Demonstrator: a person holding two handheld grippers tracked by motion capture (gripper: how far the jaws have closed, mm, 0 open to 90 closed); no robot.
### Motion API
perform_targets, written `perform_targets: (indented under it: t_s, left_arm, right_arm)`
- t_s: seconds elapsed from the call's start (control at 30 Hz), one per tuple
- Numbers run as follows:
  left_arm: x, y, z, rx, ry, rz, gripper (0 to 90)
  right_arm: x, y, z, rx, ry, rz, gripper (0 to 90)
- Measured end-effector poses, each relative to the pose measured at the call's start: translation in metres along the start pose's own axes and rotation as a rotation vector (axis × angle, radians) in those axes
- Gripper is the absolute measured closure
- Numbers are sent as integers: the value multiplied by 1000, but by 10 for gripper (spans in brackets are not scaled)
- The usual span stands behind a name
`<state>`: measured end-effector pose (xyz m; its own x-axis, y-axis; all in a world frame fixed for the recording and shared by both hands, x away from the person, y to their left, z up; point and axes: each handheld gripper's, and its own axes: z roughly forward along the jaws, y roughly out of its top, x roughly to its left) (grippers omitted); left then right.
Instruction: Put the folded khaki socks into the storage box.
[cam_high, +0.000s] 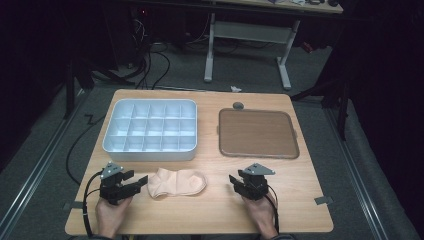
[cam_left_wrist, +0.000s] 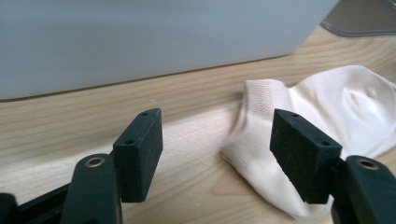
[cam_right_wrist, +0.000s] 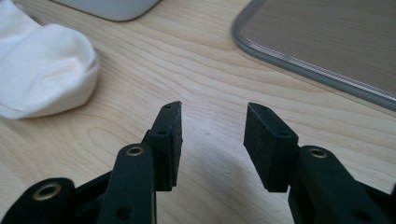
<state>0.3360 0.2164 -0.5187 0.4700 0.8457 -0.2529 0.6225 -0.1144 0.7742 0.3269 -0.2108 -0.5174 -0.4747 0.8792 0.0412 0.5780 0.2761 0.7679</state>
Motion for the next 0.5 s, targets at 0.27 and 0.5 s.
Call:
perform_targets:
  t_s: [0.27, 0.5]
  left_arm:
    - [-12, -2, 3, 24, -16, 9, 352]
    - [-23, -5, 12, 45, -16, 15, 344]
  right_arm:
    - [16, 3, 0, -5, 50, -10, 598]
    - [29, 6, 3, -3, 93, -30, 597]
